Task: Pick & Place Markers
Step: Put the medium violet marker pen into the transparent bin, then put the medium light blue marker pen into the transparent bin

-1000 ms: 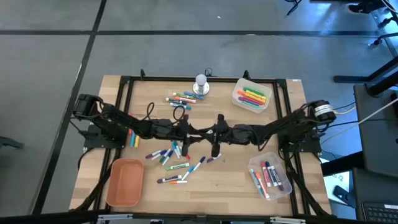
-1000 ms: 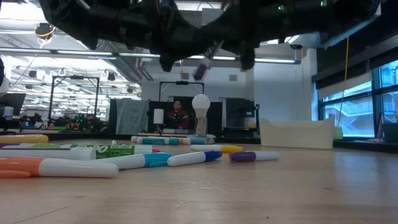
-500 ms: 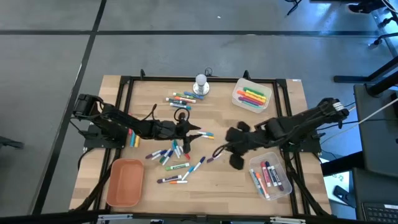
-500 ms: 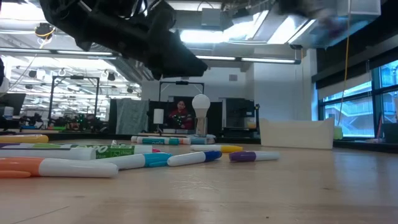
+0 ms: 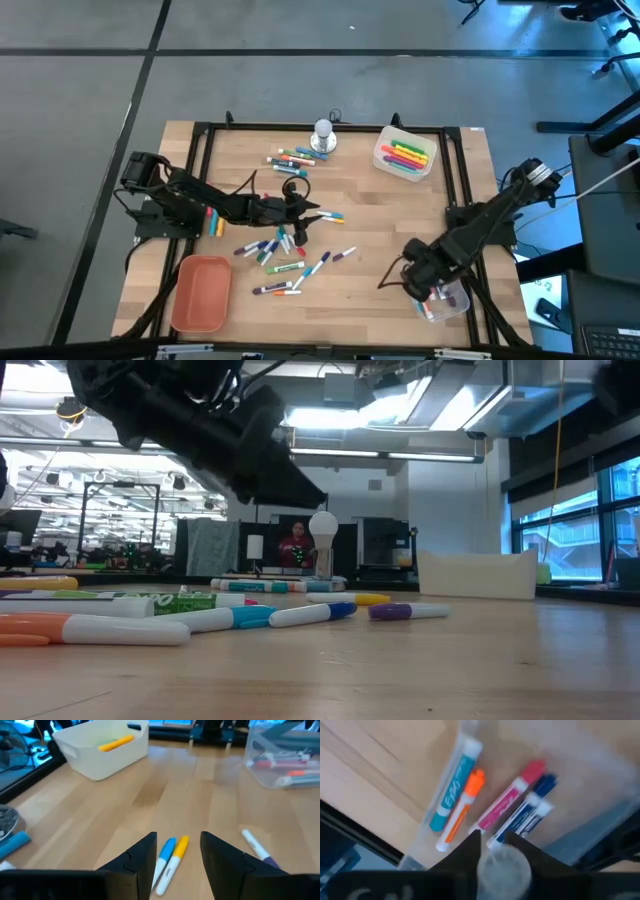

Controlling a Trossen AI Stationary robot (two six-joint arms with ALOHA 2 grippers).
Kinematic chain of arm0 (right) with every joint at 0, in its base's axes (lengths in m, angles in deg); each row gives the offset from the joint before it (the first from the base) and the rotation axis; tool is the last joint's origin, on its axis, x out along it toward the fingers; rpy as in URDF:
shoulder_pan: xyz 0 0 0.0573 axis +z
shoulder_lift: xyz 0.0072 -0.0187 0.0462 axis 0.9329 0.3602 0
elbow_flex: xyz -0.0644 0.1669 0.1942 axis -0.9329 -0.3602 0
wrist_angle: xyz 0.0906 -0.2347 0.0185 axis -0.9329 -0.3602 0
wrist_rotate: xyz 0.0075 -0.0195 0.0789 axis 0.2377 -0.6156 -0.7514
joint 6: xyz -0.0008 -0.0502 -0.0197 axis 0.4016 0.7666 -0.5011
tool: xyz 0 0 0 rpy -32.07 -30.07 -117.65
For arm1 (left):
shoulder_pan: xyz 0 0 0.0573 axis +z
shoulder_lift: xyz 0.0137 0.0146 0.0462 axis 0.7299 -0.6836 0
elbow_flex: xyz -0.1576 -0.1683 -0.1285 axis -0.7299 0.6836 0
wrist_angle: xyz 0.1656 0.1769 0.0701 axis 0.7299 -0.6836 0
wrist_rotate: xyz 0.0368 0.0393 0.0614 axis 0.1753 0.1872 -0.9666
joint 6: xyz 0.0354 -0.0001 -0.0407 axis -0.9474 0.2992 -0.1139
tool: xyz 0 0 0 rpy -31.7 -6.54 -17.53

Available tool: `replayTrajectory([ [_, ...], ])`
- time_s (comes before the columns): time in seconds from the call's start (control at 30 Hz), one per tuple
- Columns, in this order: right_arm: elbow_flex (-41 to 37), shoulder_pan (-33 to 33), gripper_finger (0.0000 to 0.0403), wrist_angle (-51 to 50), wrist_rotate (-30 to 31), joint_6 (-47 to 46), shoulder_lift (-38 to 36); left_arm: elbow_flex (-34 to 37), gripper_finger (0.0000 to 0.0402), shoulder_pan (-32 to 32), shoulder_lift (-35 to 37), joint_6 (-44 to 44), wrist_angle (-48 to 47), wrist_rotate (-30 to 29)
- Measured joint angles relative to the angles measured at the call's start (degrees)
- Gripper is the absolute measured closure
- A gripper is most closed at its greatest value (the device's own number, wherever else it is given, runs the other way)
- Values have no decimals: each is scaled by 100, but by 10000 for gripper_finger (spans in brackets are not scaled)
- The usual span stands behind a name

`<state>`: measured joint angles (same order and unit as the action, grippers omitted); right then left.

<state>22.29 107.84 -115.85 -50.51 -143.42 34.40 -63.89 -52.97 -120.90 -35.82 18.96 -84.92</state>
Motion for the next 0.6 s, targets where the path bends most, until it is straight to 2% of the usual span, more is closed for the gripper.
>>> replayTrajectory([
  [0.17,-658,161,279,613,-350,-229,0,0,254,127,0,-47,-72,-8],
  [0.33,-557,163,264,455,-148,68,0,0,254,354,0,-262,-90,-6],
  [0.47,98,227,261,421,604,572,0,-2,260,773,2,-493,-823,218],
  [0.6,799,309,263,454,2113,1785,-7,-1,265,1614,2,-471,-1592,295],
])
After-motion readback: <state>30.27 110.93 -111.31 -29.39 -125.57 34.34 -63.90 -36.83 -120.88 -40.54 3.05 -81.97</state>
